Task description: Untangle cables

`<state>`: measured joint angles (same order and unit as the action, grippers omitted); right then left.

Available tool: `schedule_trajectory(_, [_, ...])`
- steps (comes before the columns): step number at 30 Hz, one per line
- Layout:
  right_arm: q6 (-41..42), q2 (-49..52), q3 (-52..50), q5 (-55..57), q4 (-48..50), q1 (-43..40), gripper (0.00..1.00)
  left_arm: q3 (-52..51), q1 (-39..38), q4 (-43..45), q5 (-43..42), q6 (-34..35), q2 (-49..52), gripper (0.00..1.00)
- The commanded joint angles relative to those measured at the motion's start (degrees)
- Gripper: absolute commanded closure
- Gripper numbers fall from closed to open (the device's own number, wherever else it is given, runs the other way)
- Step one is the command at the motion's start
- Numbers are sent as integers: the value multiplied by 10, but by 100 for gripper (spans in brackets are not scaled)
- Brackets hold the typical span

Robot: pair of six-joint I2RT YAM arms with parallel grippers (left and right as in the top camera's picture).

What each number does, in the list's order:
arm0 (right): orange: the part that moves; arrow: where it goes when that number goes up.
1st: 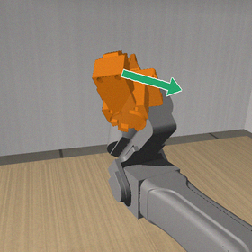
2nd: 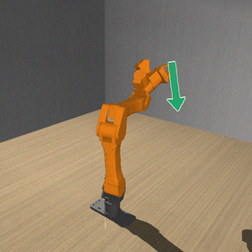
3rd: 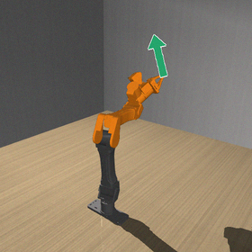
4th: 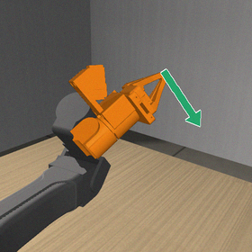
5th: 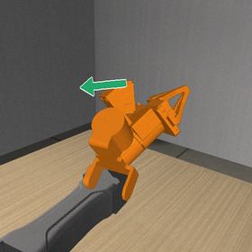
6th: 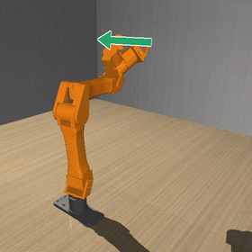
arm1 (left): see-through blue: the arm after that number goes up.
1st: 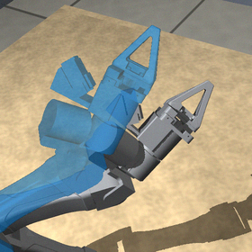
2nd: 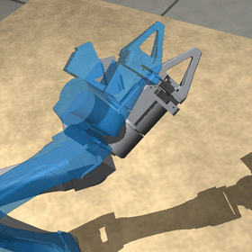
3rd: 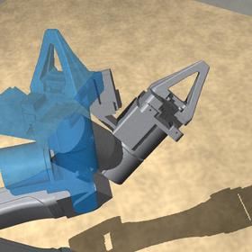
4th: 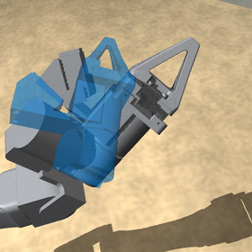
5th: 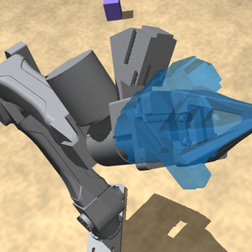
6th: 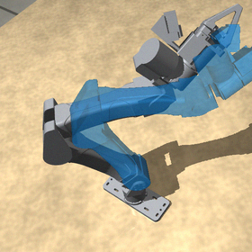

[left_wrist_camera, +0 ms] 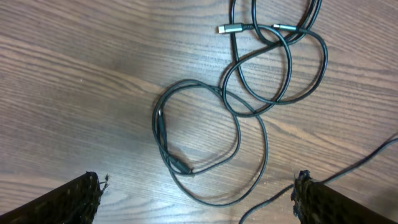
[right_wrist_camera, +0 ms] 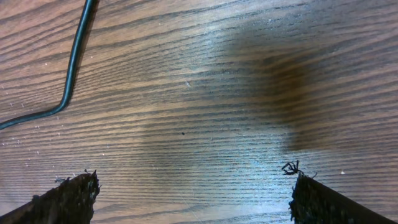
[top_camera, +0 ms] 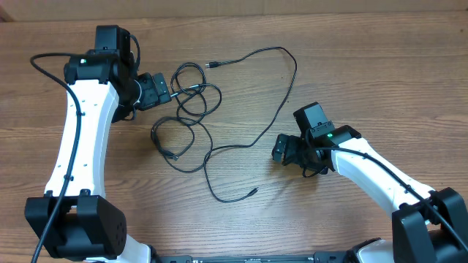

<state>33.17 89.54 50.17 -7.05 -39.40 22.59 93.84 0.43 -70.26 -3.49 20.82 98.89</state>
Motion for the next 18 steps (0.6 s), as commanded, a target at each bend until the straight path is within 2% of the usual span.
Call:
schedule_trajectory(1, [-2, 1, -3, -5, 9, -2, 0, 7, 2, -36, -22, -7, 2, 0])
schedule_trajectory(3, [-2, 1, -1, -24, 14, -2, 0, 7, 2, -50, -54, -26, 2, 0])
schedule_trajectory(6, [-2, 1, 25, -44, -6, -2, 9, 7, -3, -49, -130, -96, 2, 0])
schedule_trajectory(8, [-2, 1, 70, -46, -44, -2, 9, 7, -10, -50, -151, -111, 2, 2])
schedule_trajectory(18, [-66, 36, 462, 0, -342, -37, 2, 7, -83, -61, -150, -113, 2, 0])
